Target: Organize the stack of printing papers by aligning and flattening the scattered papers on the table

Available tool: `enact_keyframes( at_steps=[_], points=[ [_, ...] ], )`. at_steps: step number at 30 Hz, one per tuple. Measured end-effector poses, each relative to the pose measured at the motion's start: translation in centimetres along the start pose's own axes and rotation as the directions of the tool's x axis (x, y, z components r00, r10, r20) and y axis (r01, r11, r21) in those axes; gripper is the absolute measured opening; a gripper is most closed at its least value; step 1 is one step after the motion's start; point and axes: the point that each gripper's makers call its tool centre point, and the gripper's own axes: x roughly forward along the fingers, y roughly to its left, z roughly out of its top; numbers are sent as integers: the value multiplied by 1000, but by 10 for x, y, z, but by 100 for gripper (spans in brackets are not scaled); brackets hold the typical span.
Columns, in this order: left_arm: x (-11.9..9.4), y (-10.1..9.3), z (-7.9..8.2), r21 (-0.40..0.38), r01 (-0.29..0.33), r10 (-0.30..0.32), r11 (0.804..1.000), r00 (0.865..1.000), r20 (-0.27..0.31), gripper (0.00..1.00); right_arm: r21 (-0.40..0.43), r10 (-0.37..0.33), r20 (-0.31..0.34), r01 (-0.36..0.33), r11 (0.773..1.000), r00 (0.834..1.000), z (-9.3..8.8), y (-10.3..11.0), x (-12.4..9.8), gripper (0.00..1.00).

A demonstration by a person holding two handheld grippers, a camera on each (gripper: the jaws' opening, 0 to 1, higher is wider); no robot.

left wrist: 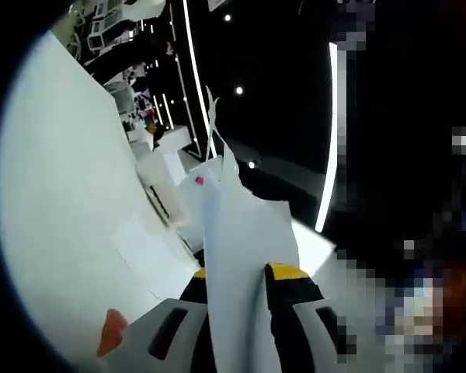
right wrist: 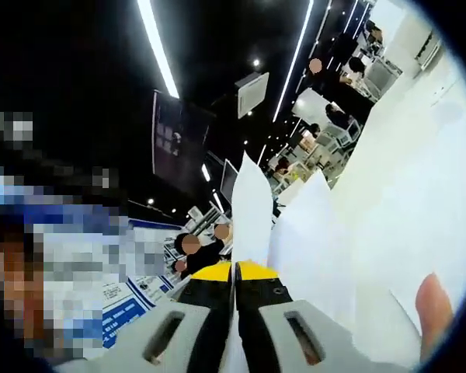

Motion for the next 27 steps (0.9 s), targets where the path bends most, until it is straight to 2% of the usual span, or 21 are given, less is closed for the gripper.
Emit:
enact_keyframes(
  at_steps=[8, 18, 24, 27],
  points=[
    [0, -1, 0, -3, 4, -4, 1000, 1000, 2, 19, 3, -35, -3, 35, 999, 999, -2, -11, -4, 0],
    [-1, 1, 2, -8, -1, 1, 1000, 1000, 9, 19, 45, -42, 14, 42, 998, 999, -11, -17, -8, 0],
    [-1, -2, -1, 11, 7, -7, 1000, 1000, -2, 7, 52, -62, 11, 62, 997, 998, -12, -26, -13, 0],
    [-1, -4, -3, 16, 16, -16, 1000, 1000, -6, 6, 49, -75, 11, 74, 996, 997, -13, -29, -15, 0]
  ],
)
